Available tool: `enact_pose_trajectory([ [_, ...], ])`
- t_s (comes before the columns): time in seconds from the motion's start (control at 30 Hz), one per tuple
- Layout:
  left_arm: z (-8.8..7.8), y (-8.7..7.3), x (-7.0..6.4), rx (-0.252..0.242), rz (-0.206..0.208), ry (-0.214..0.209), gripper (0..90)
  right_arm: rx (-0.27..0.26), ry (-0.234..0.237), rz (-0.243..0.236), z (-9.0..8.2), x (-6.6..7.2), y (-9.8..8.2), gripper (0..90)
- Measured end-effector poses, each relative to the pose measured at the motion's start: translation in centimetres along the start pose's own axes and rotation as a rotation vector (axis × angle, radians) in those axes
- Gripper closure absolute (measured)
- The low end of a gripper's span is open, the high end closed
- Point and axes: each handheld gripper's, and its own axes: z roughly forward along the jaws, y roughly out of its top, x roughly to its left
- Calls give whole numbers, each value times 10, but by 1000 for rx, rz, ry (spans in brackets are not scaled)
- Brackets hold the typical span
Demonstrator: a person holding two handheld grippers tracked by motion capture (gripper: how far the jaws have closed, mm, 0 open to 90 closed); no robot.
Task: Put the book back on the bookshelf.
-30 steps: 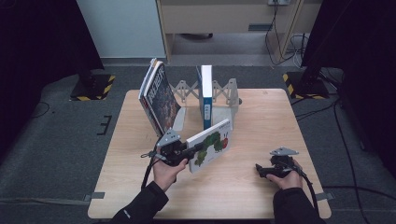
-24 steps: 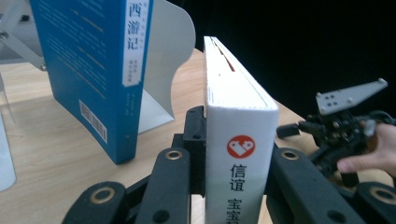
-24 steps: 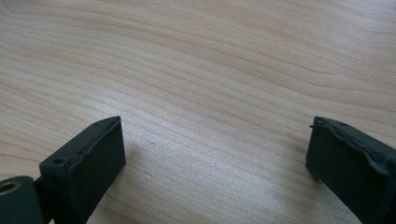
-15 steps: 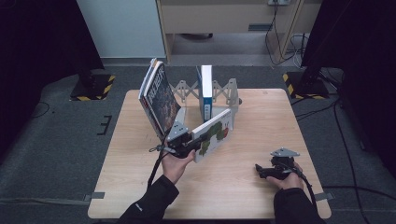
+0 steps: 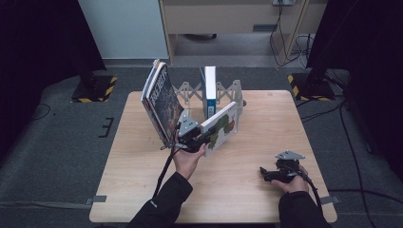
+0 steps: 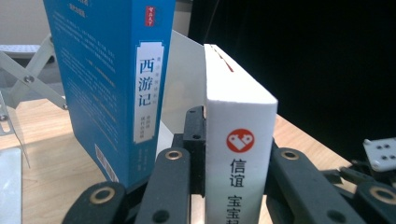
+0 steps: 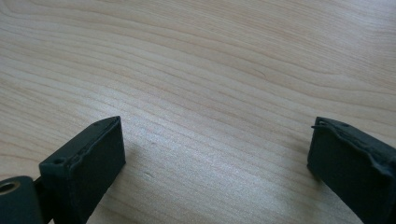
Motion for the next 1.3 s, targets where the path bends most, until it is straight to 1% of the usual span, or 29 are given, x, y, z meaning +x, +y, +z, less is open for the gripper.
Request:
enact_pose_trajectory([
  [0.07, 4, -1, -1, -4, 8, 16, 751, -1, -1, -2, 0, 0, 0, 42],
  [0.13, 8, -2, -2, -3, 10, 16, 751, 0, 0, -1, 0, 0, 0, 42],
  [0.17, 9, -2, -2, -3, 24, 26, 751, -1, -1, -2, 0, 0, 0, 42],
  [0.2, 11, -3, -2, -4, 27, 32, 751, 0, 0, 0, 0, 0, 0, 42],
  [0.37, 19, -5, -3, 0, 24, 41, 751, 0, 0, 0, 0, 0, 0, 42],
  [0.43, 25, -7, -4, -1, 19, 42, 751, 0, 0, 0, 0, 0, 0, 42],
  [0.53, 31, -9, -7, -3, 26, 52, 751, 0, 0, 0, 0, 0, 0, 42],
  [0.7, 40, -13, -12, -3, 20, 61, 751, -1, -1, -2, 0, 0, 0, 42],
  [0.77, 42, -14, -12, -2, 25, 75, 751, 0, 0, 0, 0, 0, 0, 42],
  [0.9, 43, -15, -10, 0, 17, 82, 751, 0, 0, 0, 0, 0, 0, 42],
  [1.13, 46, -16, -9, -1, 33, 106, 750, 0, 0, 0, 0, 0, 0, 42],
  [1.3, 51, -18, -8, -2, 27, 119, 750, -1, -1, -2, 0, 0, 0, 42],
])
